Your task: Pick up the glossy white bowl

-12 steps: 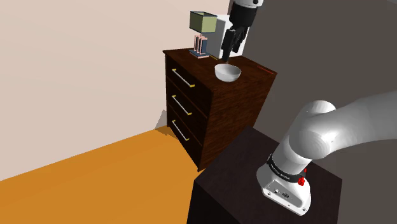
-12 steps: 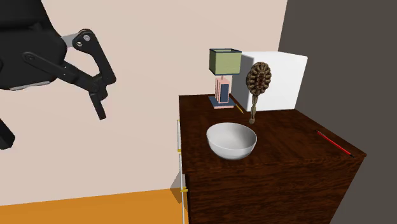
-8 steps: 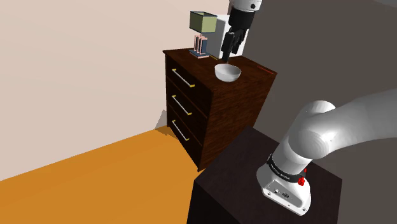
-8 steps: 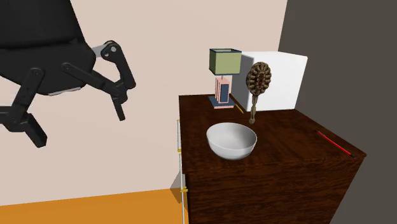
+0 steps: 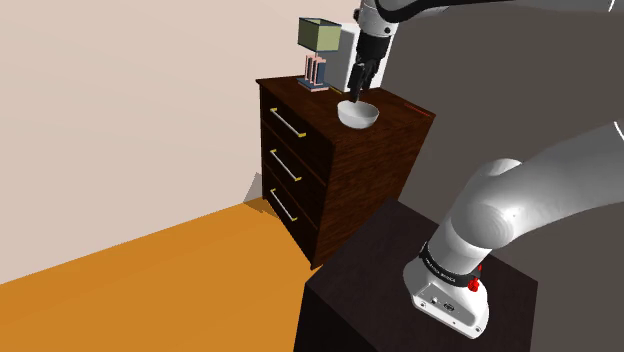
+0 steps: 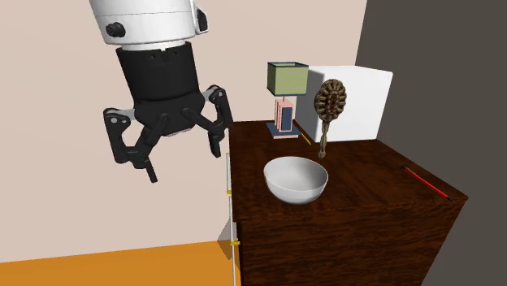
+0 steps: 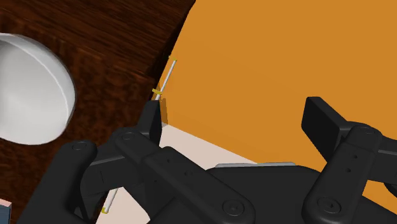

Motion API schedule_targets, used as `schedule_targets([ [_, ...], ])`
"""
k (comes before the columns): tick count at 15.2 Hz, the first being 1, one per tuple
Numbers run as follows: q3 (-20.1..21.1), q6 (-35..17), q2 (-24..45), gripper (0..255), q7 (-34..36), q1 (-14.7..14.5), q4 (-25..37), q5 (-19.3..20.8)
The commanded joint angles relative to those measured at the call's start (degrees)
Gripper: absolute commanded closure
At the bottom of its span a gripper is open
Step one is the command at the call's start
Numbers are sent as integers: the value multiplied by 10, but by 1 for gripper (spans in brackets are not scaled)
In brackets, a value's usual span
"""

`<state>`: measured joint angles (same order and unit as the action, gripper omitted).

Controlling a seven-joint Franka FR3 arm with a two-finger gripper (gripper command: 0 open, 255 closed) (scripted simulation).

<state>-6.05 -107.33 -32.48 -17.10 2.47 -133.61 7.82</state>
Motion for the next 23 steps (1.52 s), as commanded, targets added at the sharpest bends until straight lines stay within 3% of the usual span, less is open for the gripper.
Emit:
schedule_targets([
  [1, -18, -26, 34, 0, -21, 5, 8, 7],
  [8, -77, -94, 154, 0, -96, 21, 57, 11],
  [14, -120, -139, 272, 0, -167, 35, 126, -12],
  [20, -144, -162, 397, 0, -240, 59, 218, -57],
  [23, -143, -184, 406, 0, -241, 61, 205, -60],
])
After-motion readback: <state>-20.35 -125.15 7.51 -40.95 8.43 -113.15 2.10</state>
